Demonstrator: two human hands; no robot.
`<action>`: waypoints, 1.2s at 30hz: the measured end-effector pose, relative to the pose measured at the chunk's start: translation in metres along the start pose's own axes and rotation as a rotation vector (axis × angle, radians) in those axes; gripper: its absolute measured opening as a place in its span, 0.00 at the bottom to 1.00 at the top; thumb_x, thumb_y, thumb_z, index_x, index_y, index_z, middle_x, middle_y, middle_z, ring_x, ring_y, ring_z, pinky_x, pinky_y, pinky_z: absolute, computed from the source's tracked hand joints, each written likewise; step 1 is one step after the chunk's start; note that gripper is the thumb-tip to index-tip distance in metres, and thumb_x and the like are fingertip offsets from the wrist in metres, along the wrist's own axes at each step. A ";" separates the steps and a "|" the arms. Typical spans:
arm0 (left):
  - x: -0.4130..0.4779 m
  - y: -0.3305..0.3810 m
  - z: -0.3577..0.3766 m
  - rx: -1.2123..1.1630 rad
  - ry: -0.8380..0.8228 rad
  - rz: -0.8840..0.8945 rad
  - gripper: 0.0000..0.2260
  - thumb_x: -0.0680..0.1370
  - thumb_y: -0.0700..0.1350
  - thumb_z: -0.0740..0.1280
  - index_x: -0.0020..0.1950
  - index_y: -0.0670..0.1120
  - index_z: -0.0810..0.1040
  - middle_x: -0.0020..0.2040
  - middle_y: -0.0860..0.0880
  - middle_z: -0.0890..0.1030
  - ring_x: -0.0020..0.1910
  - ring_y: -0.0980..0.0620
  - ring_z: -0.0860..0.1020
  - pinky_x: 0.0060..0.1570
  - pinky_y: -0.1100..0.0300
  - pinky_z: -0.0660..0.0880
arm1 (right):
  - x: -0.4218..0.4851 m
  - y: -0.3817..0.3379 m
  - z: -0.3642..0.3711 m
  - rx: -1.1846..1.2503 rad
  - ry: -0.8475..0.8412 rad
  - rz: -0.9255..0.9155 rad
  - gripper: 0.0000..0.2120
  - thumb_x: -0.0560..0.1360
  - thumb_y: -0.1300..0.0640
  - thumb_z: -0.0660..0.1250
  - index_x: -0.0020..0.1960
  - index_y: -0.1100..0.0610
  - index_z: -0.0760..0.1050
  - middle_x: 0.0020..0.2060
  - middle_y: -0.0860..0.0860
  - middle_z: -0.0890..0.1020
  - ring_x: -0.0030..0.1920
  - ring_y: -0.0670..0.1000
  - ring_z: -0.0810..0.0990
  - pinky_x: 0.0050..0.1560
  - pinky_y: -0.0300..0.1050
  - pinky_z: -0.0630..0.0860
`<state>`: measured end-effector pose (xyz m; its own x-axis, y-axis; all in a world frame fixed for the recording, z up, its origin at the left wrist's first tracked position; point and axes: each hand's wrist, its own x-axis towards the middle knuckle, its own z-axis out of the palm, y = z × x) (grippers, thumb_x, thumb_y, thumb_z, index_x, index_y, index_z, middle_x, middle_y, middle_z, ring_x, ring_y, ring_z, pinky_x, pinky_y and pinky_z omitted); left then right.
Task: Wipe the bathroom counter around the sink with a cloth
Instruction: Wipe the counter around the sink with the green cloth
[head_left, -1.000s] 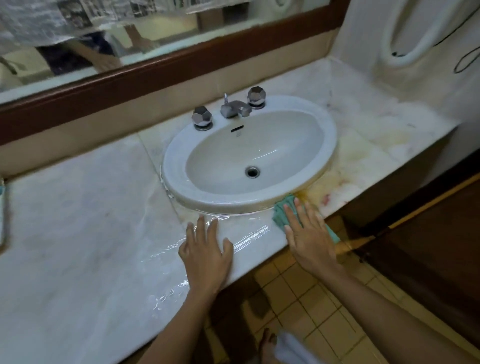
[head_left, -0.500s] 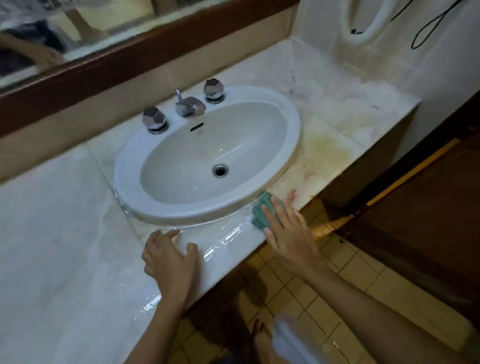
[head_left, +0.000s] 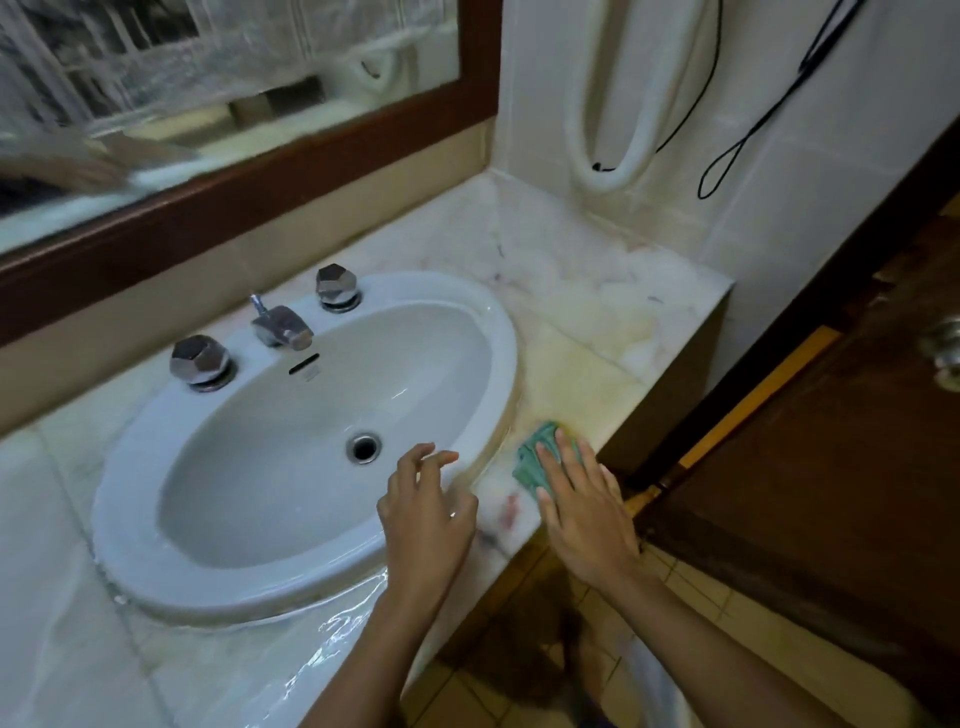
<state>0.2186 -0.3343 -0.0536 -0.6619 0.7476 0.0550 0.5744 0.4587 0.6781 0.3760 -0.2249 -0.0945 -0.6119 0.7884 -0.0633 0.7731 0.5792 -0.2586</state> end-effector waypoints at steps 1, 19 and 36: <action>0.013 0.010 0.006 0.004 -0.008 0.003 0.20 0.69 0.49 0.61 0.61 0.52 0.76 0.68 0.51 0.70 0.65 0.50 0.69 0.58 0.53 0.63 | 0.012 0.011 -0.004 0.011 0.018 0.025 0.30 0.77 0.42 0.37 0.78 0.47 0.48 0.78 0.45 0.44 0.77 0.49 0.39 0.76 0.52 0.49; 0.131 0.091 0.089 0.360 -0.115 -0.319 0.20 0.81 0.59 0.52 0.68 0.51 0.65 0.60 0.48 0.76 0.55 0.43 0.75 0.46 0.54 0.63 | 0.180 0.219 -0.057 0.316 0.142 0.068 0.27 0.80 0.46 0.45 0.76 0.55 0.60 0.77 0.52 0.55 0.77 0.52 0.46 0.74 0.56 0.56; 0.137 0.072 0.094 0.366 -0.084 -0.364 0.24 0.77 0.66 0.51 0.68 0.56 0.67 0.60 0.51 0.78 0.58 0.46 0.76 0.49 0.52 0.71 | 0.196 0.142 -0.057 -0.120 -0.195 -0.337 0.27 0.80 0.41 0.40 0.77 0.43 0.39 0.78 0.47 0.40 0.77 0.57 0.37 0.74 0.61 0.41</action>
<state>0.2146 -0.1530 -0.0663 -0.8179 0.5374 -0.2056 0.4549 0.8227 0.3409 0.3759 0.0239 -0.0886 -0.8457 0.5027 -0.1792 0.5307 0.8276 -0.1830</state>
